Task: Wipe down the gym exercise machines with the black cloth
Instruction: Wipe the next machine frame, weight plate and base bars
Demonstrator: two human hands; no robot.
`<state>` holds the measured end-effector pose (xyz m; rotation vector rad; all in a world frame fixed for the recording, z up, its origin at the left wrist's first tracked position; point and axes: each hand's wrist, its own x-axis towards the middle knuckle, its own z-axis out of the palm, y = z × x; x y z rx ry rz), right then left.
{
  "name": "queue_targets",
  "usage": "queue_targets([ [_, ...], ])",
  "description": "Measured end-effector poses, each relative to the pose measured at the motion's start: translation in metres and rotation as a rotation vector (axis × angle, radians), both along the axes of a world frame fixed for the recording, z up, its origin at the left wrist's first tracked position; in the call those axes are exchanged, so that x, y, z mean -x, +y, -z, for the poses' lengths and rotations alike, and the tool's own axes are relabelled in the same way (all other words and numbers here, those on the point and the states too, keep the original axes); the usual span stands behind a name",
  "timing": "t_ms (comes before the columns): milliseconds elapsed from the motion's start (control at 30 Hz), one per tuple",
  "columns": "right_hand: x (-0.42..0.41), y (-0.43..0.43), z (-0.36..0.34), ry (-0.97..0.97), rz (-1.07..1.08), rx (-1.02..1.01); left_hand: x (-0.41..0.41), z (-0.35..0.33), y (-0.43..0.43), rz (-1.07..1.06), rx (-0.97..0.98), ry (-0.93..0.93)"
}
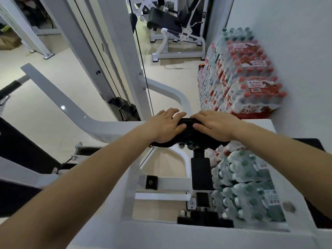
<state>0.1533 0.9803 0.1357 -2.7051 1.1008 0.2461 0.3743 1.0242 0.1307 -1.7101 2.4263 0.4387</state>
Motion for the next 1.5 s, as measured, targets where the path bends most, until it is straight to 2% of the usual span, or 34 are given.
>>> queue_targets([
  [200, 0.068, 0.003, -0.005, 0.022, 0.115, 0.045, 0.066, 0.004, -0.032, 0.08, -0.056, 0.038],
  [400, 0.127, 0.009, -0.012, 0.051, 0.273, 0.043, 0.136, 0.005, -0.049, 0.195, -0.032, 0.09],
  [533, 0.132, 0.013, -0.01, 0.071, 0.307, 0.048, 0.141, 0.003, -0.046, 0.278, 0.003, 0.108],
  [700, 0.089, 0.02, -0.012, 0.114, 0.203, 0.115, 0.082, 0.002, -0.03, 0.305, 0.034, 0.052],
  [933, -0.043, 0.017, -0.003, 0.052, 0.017, -0.041, -0.043, 0.001, 0.013, 0.155, 0.083, -0.067],
  [1067, -0.1, 0.024, -0.003, 0.063, -0.072, -0.066, -0.089, 0.005, 0.034, 0.082, 0.111, -0.124],
  [1300, -0.115, 0.033, 0.008, 0.058, -0.085, 0.092, -0.085, 0.009, 0.028, 0.064, 0.184, -0.2],
  [1500, -0.102, 0.032, 0.001, 0.186, 0.008, 0.083, -0.052, 0.021, 0.019, 0.048, 0.275, -0.215],
])
